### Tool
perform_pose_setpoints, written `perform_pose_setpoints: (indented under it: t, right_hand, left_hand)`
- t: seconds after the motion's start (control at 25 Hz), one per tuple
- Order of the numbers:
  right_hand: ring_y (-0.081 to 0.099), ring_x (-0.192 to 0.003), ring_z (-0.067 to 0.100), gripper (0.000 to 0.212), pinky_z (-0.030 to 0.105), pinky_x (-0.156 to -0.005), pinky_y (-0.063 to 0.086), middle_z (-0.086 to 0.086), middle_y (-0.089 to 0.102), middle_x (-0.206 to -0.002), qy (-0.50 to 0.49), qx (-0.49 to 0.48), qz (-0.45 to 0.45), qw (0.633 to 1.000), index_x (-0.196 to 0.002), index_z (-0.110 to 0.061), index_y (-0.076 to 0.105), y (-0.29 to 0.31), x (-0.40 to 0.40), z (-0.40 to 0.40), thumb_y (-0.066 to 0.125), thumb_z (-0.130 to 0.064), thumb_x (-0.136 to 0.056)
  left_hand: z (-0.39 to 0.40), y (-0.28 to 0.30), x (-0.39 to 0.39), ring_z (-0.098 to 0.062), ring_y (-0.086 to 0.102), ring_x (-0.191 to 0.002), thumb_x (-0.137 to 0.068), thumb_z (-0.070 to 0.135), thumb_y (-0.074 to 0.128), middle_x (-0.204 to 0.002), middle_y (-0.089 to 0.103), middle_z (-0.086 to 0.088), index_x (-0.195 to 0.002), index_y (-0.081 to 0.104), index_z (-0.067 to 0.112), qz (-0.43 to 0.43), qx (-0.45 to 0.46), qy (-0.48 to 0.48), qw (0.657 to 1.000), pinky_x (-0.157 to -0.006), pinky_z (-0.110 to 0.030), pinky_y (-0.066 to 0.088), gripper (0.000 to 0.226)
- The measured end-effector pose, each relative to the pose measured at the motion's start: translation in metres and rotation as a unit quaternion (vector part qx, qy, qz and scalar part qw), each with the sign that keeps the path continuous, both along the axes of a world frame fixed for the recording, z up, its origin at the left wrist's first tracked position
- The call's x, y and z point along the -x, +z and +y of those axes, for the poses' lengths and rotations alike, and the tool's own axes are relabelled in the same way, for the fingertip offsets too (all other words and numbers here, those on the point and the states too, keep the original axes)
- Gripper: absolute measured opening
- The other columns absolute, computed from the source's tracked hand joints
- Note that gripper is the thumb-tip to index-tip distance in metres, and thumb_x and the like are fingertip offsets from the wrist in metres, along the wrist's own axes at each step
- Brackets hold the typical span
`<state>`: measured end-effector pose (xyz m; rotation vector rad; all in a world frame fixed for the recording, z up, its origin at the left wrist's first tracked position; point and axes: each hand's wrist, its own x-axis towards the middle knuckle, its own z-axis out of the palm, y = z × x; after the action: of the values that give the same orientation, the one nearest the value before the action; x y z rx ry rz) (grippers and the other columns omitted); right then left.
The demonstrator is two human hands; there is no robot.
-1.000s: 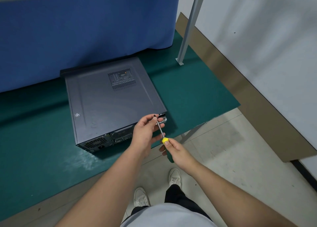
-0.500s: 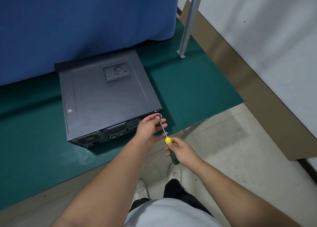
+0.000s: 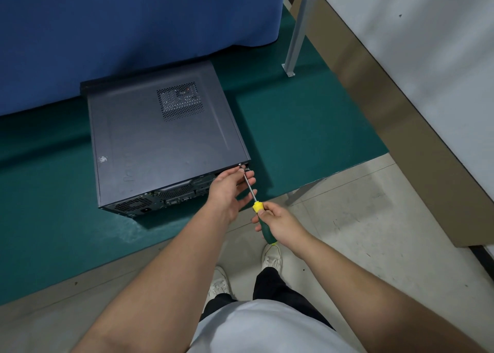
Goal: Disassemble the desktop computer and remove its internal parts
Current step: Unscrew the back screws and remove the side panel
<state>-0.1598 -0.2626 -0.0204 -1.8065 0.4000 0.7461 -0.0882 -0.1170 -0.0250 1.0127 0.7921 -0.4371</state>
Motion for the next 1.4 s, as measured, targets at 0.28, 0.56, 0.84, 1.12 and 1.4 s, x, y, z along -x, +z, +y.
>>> perform_pose_setpoints:
  t: [0.28,0.56,0.84,1.12,1.4]
  right_hand:
    - [0.073,-0.095,0.022,0.021,0.038,-0.091,0.054,0.001,0.073,-0.106,-0.015,-0.01,0.002,1.0,-0.124,-0.019,0.061,0.005,0.002,0.004,0.049,-0.025,-0.108]
    - [0.073,-0.072,0.01,0.01,0.031,-0.075,0.054,-0.001,0.076,-0.086,-0.032,0.051,-0.069,0.996,-0.1,-0.02,0.065,0.011,0.004,0.009,0.067,-0.029,-0.097]
    - [0.069,-0.076,0.019,0.014,0.045,-0.076,0.056,0.0,0.071,-0.077,0.002,0.162,-0.112,0.98,-0.095,-0.026,0.061,0.02,0.006,0.02,0.064,-0.039,-0.095]
    - [0.064,-0.082,0.03,0.019,0.042,-0.069,0.053,0.004,0.068,-0.085,0.047,0.258,-0.128,0.956,-0.101,-0.02,0.058,0.032,0.007,0.027,0.058,-0.038,-0.098]
    - [0.061,-0.083,0.029,0.028,0.039,-0.061,0.044,0.005,0.062,-0.092,0.066,0.344,-0.213,0.912,-0.1,-0.015,0.047,0.029,0.008,0.03,0.066,-0.034,-0.093]
  left_hand:
    - [0.001,0.003,-0.001,-0.017,0.077,-0.094,-0.102,0.018,0.062,-0.101,0.08,-0.003,-0.118,0.065,0.018,0.006,-0.007,-0.008,1.0,-0.077,-0.04,0.061,0.016]
    - [-0.002,0.007,-0.001,-0.02,0.078,-0.09,-0.105,0.019,0.057,-0.098,0.08,-0.006,-0.117,0.066,0.015,0.004,-0.014,-0.004,1.0,-0.074,-0.035,0.061,0.015]
    - [-0.002,0.012,0.012,-0.017,0.069,-0.076,-0.087,0.014,0.082,-0.091,0.073,-0.005,-0.104,0.069,0.013,0.006,-0.087,-0.085,0.993,-0.057,-0.027,0.057,0.021]
    - [-0.007,0.012,0.014,-0.021,0.068,-0.07,-0.082,0.009,0.085,-0.083,0.073,-0.007,-0.089,0.067,0.009,-0.003,-0.146,-0.076,0.986,-0.069,-0.034,0.063,0.019]
    - [-0.005,0.021,0.015,-0.022,0.069,-0.058,-0.088,-0.002,0.076,-0.074,0.071,-0.012,-0.095,0.061,0.004,0.001,-0.065,-0.051,0.997,-0.06,-0.031,0.061,0.017]
